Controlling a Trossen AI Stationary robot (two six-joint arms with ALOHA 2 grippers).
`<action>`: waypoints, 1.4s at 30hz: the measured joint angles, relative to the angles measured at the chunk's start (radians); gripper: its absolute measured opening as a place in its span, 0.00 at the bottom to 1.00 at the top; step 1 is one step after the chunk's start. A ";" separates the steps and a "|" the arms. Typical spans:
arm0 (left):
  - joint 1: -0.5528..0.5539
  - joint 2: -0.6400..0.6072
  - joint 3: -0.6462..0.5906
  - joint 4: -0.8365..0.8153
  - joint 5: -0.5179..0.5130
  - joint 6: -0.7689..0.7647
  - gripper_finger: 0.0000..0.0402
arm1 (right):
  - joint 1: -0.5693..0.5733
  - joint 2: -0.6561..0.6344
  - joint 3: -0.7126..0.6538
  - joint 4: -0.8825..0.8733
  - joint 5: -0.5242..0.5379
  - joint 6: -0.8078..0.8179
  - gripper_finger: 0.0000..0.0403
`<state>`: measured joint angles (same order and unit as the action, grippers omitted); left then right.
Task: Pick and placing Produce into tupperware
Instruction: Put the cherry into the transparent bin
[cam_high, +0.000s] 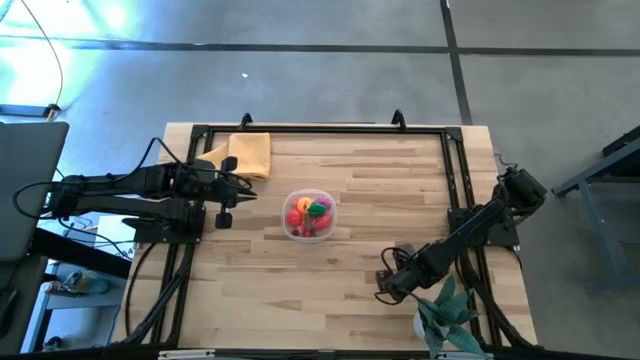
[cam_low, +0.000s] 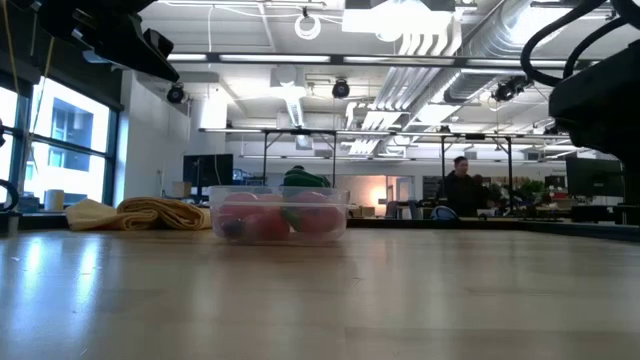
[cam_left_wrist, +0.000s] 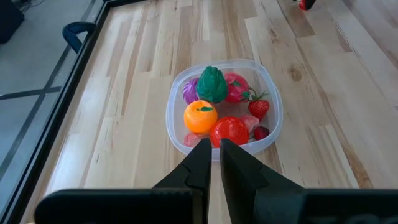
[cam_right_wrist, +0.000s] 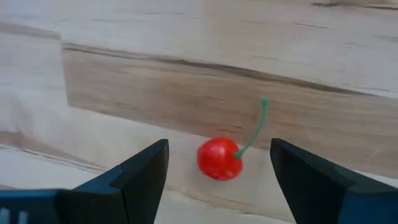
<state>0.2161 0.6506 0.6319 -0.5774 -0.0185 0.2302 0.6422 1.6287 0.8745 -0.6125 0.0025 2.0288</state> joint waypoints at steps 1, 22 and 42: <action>0.000 0.000 0.000 0.000 0.000 0.000 0.06 | 0.000 0.001 0.000 -0.004 0.000 0.010 0.68; 0.000 0.000 0.000 0.000 0.000 0.000 0.06 | -0.003 0.045 0.001 -0.012 -0.038 0.013 0.56; 0.000 0.000 0.000 0.000 0.000 0.000 0.06 | -0.004 0.047 0.000 0.012 -0.082 0.025 0.50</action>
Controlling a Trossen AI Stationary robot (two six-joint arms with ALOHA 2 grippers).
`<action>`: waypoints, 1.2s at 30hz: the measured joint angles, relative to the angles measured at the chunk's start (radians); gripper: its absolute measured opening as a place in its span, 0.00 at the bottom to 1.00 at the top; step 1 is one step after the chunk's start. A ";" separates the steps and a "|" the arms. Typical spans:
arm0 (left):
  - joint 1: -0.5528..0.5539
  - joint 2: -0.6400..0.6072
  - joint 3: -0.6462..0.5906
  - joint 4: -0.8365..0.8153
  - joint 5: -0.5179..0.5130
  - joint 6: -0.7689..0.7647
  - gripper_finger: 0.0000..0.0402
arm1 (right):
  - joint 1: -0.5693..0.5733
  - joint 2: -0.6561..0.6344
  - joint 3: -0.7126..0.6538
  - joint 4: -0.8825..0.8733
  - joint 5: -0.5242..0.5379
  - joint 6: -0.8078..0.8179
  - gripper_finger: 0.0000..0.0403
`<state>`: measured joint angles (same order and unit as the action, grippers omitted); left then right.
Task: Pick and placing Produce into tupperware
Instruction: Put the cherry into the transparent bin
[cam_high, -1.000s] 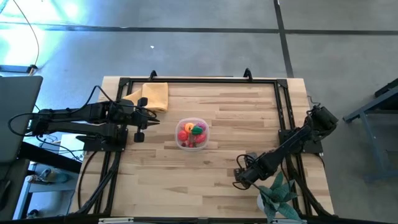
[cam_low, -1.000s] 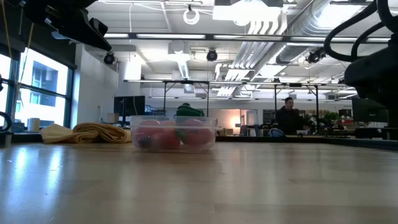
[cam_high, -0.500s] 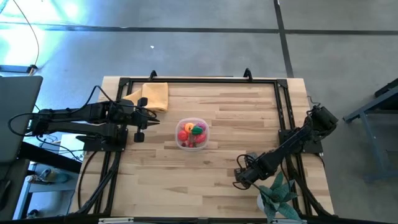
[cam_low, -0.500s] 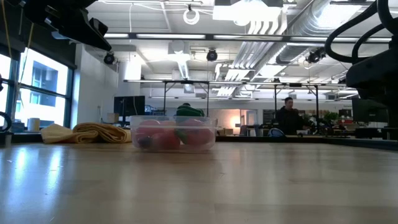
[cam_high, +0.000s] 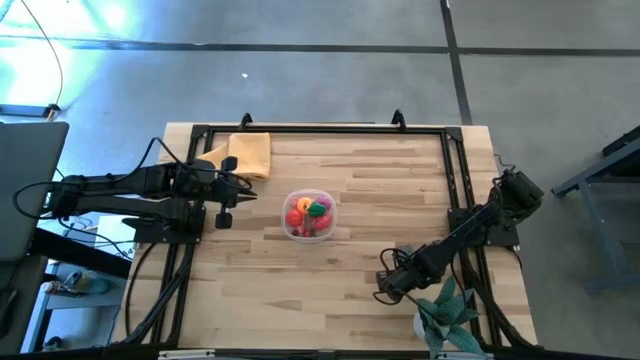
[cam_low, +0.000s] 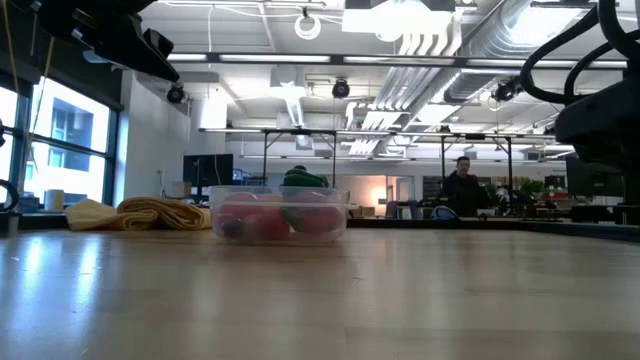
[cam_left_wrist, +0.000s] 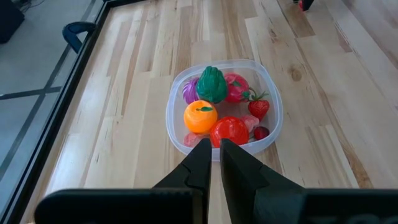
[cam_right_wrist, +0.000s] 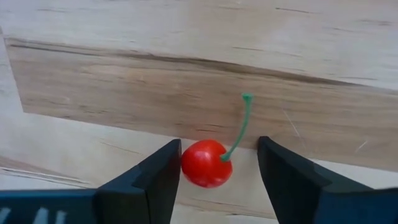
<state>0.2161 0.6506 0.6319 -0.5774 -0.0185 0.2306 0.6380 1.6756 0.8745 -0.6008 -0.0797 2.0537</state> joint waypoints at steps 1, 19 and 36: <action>0.000 0.000 0.000 0.000 0.000 0.000 0.06 | 0.000 0.000 0.000 0.002 -0.001 0.000 0.49; 0.000 0.000 0.000 0.000 0.000 0.000 0.06 | -0.009 0.001 0.000 0.030 -0.012 -0.037 0.45; 0.000 0.000 0.000 0.000 0.000 0.000 0.06 | -0.035 0.002 0.000 0.035 -0.007 -0.077 0.34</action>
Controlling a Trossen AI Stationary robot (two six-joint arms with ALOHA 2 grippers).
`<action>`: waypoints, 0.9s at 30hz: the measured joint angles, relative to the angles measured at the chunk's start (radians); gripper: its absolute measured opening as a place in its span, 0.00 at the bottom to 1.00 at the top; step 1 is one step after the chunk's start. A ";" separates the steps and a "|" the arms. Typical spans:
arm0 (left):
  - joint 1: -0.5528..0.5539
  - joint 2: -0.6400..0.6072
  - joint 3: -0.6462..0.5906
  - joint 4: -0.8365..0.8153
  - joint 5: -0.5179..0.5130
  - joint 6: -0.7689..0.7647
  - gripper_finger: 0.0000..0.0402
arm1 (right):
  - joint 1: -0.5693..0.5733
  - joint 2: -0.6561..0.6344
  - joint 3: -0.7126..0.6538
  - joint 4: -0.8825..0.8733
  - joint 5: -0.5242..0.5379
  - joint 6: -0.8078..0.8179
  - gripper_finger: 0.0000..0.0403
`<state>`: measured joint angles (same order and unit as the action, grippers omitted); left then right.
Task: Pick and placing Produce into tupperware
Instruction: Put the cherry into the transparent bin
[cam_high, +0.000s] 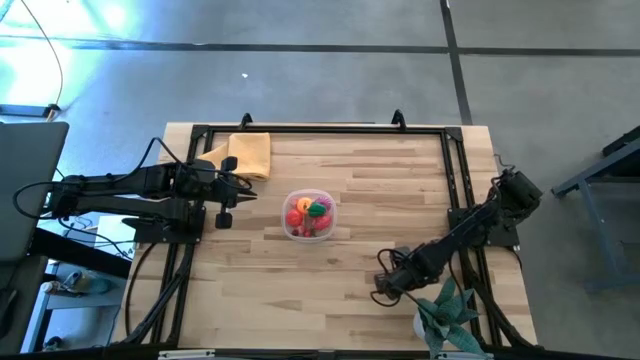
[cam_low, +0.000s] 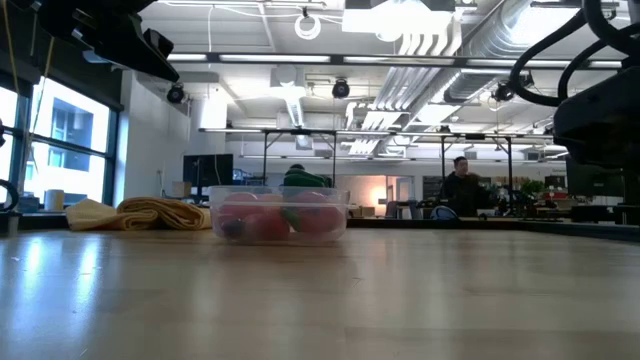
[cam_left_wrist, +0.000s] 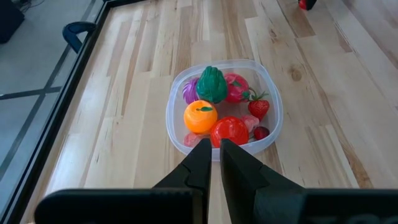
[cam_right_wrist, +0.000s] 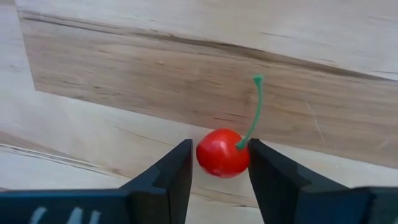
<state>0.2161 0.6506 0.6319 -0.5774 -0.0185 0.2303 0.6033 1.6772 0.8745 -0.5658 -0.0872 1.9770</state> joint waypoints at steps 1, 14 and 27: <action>0.000 0.000 0.000 0.000 0.000 0.000 0.06 | -0.003 0.000 0.000 0.002 0.000 -0.006 0.34; 0.000 0.000 0.000 0.000 0.000 0.000 0.06 | -0.007 0.000 0.002 0.002 0.017 -0.014 0.28; 0.000 0.000 0.000 0.000 0.000 0.000 0.06 | -0.008 -0.001 0.003 -0.002 0.025 -0.048 0.26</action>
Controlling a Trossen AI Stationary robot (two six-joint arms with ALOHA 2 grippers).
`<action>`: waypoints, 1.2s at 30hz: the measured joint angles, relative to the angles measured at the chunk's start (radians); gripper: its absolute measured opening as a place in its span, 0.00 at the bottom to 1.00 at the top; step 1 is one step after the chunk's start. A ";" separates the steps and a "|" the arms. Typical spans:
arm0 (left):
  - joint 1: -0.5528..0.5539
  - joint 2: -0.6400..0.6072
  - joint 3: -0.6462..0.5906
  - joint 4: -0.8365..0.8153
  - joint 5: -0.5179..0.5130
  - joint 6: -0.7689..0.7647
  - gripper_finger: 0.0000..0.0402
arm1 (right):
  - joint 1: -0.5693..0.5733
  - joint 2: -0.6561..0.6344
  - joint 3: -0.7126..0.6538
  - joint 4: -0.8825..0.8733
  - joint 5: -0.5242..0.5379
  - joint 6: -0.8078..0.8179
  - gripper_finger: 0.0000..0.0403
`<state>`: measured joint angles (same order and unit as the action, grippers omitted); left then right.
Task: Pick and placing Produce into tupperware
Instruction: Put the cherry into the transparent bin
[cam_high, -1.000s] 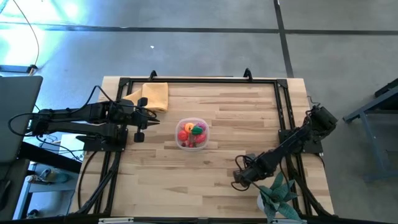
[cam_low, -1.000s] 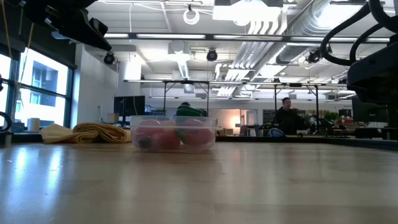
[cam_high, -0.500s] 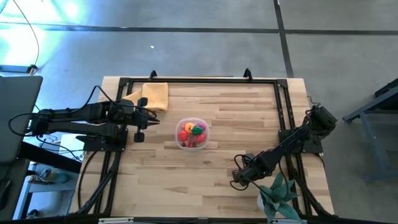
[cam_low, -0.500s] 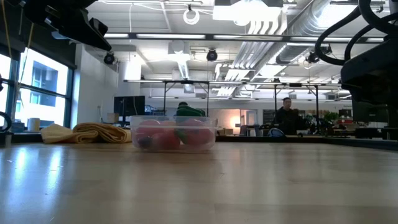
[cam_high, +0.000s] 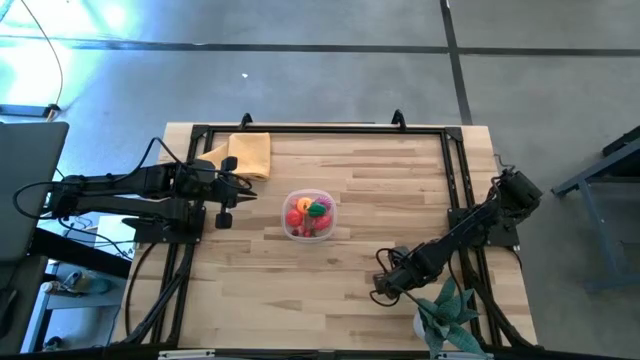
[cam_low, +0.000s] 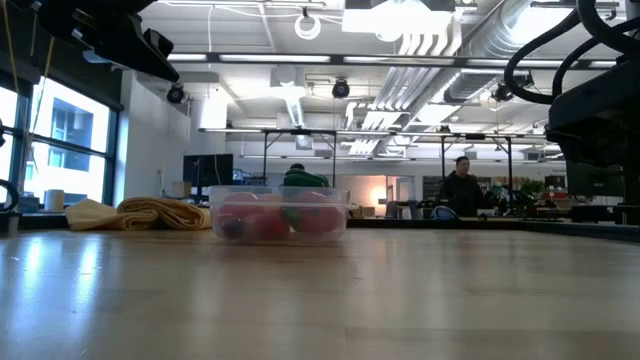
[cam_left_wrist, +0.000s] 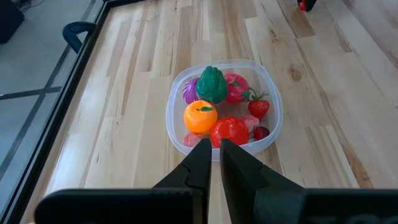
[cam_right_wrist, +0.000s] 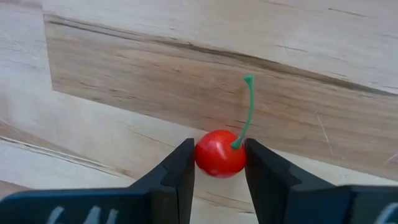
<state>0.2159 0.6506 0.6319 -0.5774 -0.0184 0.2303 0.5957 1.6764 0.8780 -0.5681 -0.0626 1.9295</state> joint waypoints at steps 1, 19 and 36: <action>0.000 0.000 0.000 0.000 0.000 0.000 0.06 | 0.000 0.000 0.003 -0.004 -0.001 -0.002 0.26; 0.000 0.000 0.000 0.000 0.000 0.000 0.06 | -0.201 0.001 0.425 -0.263 0.281 -0.676 0.26; 0.000 0.000 0.000 0.000 0.000 0.000 0.06 | -0.524 0.213 0.712 -0.029 0.175 -1.463 0.26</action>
<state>0.2159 0.6504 0.6319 -0.5774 -0.0185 0.2304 0.0715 1.8891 1.5896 -0.5968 0.1127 0.4670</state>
